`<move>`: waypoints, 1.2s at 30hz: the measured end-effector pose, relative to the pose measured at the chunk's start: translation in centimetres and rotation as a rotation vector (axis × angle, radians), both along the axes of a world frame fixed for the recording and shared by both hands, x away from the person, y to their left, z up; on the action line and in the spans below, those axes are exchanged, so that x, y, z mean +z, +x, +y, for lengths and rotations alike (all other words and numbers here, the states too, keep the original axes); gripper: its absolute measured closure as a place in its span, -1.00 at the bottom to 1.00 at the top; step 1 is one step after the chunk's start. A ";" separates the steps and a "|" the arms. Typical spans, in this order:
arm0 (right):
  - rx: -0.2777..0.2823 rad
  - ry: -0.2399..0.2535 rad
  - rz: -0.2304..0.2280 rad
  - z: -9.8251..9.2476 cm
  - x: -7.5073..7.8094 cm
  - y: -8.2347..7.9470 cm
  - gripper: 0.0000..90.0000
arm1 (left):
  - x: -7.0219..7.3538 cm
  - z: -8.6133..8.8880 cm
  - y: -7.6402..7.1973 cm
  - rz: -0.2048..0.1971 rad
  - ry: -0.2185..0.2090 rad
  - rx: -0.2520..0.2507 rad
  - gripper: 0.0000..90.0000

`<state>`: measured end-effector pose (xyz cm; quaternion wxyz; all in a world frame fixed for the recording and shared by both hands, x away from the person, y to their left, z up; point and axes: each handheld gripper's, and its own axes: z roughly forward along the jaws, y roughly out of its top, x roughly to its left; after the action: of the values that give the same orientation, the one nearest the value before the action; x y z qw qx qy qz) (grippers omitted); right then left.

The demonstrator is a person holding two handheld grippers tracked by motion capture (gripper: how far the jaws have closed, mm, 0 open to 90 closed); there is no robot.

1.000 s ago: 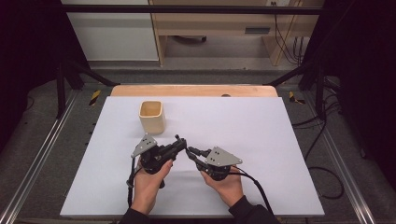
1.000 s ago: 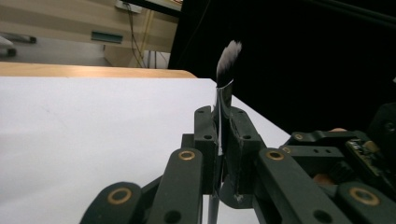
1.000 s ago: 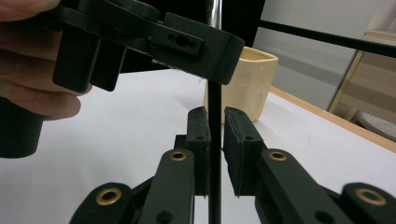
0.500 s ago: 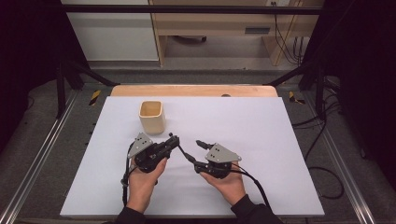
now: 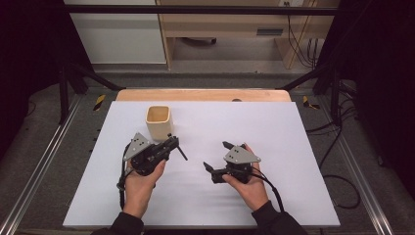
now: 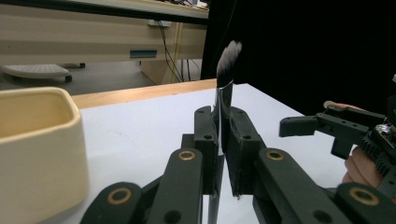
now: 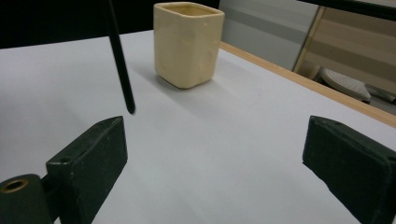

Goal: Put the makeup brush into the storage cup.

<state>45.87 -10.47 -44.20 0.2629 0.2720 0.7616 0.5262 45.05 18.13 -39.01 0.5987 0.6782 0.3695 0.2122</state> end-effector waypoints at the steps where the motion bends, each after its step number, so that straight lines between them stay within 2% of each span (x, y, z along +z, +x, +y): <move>1: -0.012 -0.006 0.001 -0.4 0.0 0.0 -0.85 | 0.2 0.1 0.0 -0.002 0.002 0.002 0.86; 4: -0.052 -0.022 -0.002 -1.4 0.0 0.1 -0.85 | 0.9 0.7 0.1 -0.010 0.010 0.005 0.86; 8: -0.081 0.009 -0.011 -3.2 0.2 0.0 -0.84 | 1.8 1.5 0.4 -0.021 0.023 0.014 0.86; 12: -0.116 0.004 -0.054 -4.6 0.3 0.1 -0.83 | 2.6 2.4 0.8 -0.023 0.035 0.021 0.86; 15: -0.138 -0.003 -0.077 -5.3 0.1 -0.1 -0.83 | 3.3 3.0 1.1 -0.026 0.024 0.029 0.86; 18: -0.141 -0.009 -0.080 -6.0 0.0 -0.5 -0.80 | 4.1 3.6 1.4 -0.040 0.020 0.040 0.86; 20: -0.105 0.023 -0.069 -6.5 0.0 -0.8 -0.75 | 4.5 4.0 1.7 -0.041 0.014 0.042 0.86; 23: -0.075 0.013 -0.053 -7.2 -0.2 -1.7 -0.81 | 5.3 4.3 1.9 -0.054 0.026 0.054 0.86; 26: -0.087 -0.014 -0.041 -8.3 -0.8 -2.7 -0.86 | 5.9 4.6 2.2 -0.062 0.036 0.066 0.86; 32: -0.114 0.026 -0.053 -10.3 -0.6 -3.2 -0.88 | 6.6 5.1 3.7 -0.062 0.046 0.099 0.86; 33: -0.116 0.025 -0.056 -10.6 -0.7 -3.3 -0.87 | 6.7 5.2 4.1 -0.055 0.033 0.100 0.86; 36: -0.108 0.041 -0.037 -11.4 -1.0 -3.5 -0.90 | 7.2 5.3 4.8 -0.060 0.043 0.111 0.86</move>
<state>42.33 -21.89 -45.17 0.2994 0.3084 0.7297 0.5317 49.85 23.40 -31.83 0.5821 0.6628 0.3837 0.2731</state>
